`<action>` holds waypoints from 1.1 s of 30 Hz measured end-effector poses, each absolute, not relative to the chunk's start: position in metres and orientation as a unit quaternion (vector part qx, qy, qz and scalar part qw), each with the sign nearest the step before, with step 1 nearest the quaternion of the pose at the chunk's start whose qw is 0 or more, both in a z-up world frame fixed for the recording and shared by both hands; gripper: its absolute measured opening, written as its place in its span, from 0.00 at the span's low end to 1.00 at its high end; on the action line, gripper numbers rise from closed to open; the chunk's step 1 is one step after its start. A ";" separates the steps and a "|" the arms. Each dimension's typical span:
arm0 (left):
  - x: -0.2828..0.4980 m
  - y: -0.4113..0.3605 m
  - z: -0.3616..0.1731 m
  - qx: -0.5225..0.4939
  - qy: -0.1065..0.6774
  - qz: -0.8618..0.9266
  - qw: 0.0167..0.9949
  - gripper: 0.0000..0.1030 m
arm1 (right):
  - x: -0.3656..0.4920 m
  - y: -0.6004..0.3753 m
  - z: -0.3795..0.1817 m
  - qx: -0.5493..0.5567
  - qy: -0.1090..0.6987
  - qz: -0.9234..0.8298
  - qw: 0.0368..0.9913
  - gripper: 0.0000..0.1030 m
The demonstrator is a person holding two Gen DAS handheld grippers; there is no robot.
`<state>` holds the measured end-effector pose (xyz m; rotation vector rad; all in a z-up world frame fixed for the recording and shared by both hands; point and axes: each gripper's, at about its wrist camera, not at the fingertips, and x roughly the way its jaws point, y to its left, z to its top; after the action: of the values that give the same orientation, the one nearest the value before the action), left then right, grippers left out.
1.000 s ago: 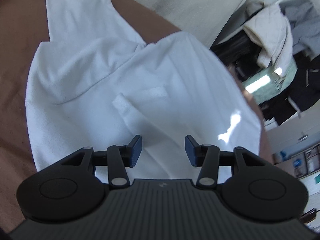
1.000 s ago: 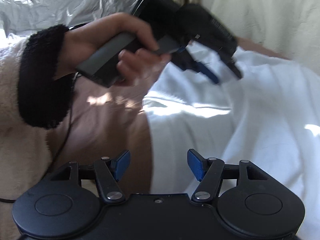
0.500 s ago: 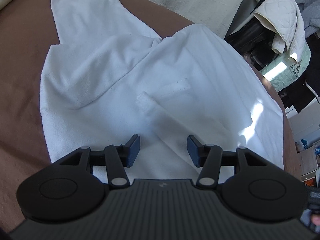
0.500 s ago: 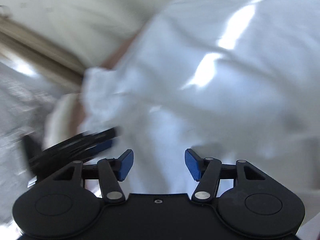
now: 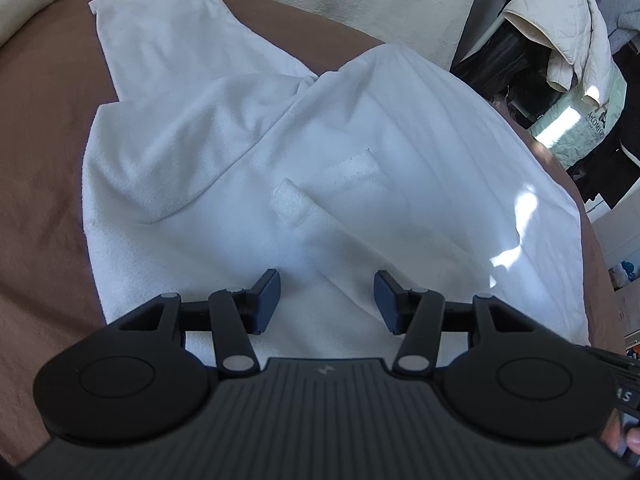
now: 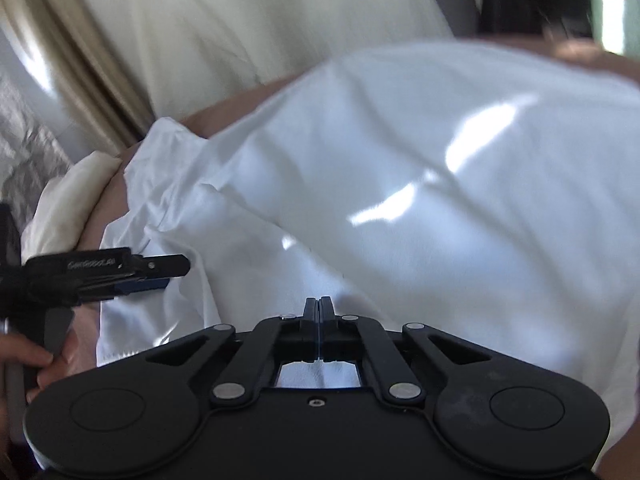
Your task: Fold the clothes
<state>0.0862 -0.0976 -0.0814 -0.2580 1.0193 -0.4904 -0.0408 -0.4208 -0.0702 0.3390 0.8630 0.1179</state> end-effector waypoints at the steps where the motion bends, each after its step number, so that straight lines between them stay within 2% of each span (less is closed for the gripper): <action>1: 0.086 -0.097 -0.081 -0.123 0.482 -0.231 0.836 0.50 | -0.041 -0.422 -0.068 0.164 0.415 0.061 0.893 0.02; 8: 0.087 -0.095 -0.082 -0.131 0.485 -0.233 0.833 0.50 | -0.041 -0.421 -0.064 0.186 0.414 0.072 0.888 0.03; 9: 0.087 -0.095 -0.082 -0.131 0.485 -0.233 0.833 0.50 | -0.041 -0.419 -0.065 0.190 0.421 0.078 0.883 0.08; 10: 0.087 -0.095 -0.082 -0.131 0.486 -0.233 0.832 0.50 | -0.043 -0.416 -0.065 0.187 0.422 0.093 0.882 0.08; 12: 0.088 -0.094 -0.082 -0.132 0.486 -0.234 0.832 0.50 | -0.055 -0.402 -0.057 0.139 0.403 0.127 0.896 0.10; 15: 0.088 -0.094 -0.082 -0.133 0.486 -0.235 0.831 0.50 | -0.075 -0.364 -0.046 -0.006 0.379 0.183 0.907 0.10; 22: 0.087 -0.093 -0.083 -0.135 0.486 -0.236 0.831 0.50 | -0.096 -0.297 -0.053 -0.253 0.343 0.224 0.876 0.13; 27: 0.088 -0.092 -0.083 -0.135 0.486 -0.237 0.830 0.50 | -0.087 -0.290 -0.067 -0.303 0.353 0.190 0.865 0.12; 31: 0.088 -0.092 -0.082 -0.136 0.486 -0.236 0.830 0.50 | -0.090 -0.290 -0.069 -0.313 0.346 0.187 0.865 0.03; 33: 0.088 -0.092 -0.082 -0.137 0.486 -0.236 0.830 0.50 | -0.092 -0.292 -0.067 -0.301 0.345 0.181 0.870 0.03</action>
<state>0.0880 -0.0924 -0.0824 -0.2909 1.0318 -0.5004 -0.0915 -0.2924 -0.0666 -0.6302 0.7214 0.3787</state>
